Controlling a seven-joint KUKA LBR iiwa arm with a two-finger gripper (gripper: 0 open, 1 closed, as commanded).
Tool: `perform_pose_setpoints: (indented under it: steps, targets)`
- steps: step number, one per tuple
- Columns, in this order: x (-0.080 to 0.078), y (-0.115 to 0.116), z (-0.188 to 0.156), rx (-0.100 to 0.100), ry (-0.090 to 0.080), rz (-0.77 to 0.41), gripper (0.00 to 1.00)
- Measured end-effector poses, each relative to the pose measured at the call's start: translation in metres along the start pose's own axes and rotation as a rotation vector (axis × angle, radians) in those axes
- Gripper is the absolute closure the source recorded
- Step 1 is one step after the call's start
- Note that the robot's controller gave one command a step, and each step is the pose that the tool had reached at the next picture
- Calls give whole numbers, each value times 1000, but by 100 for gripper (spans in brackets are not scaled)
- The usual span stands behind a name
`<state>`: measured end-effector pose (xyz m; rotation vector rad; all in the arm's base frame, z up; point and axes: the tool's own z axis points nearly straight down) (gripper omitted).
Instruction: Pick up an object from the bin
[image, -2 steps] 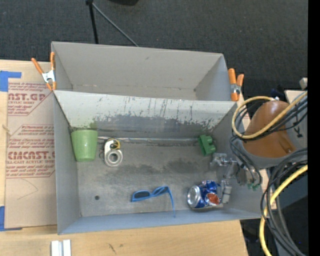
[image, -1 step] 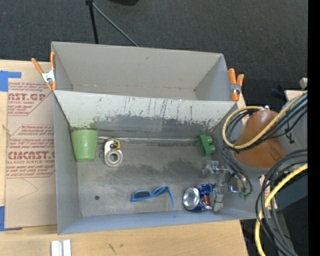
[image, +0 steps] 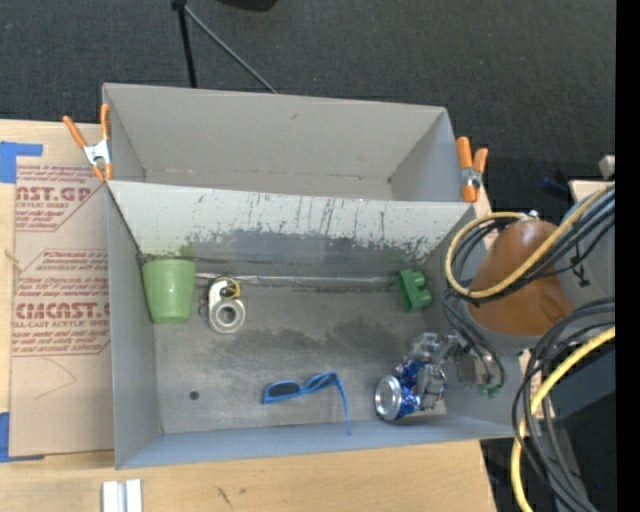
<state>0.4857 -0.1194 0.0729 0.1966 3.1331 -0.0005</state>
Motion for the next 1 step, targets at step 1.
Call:
perform_pose_setpoints:
  steps: [1]
  targets:
    - [-9, -4, -138, 0, -8, 2, 100]
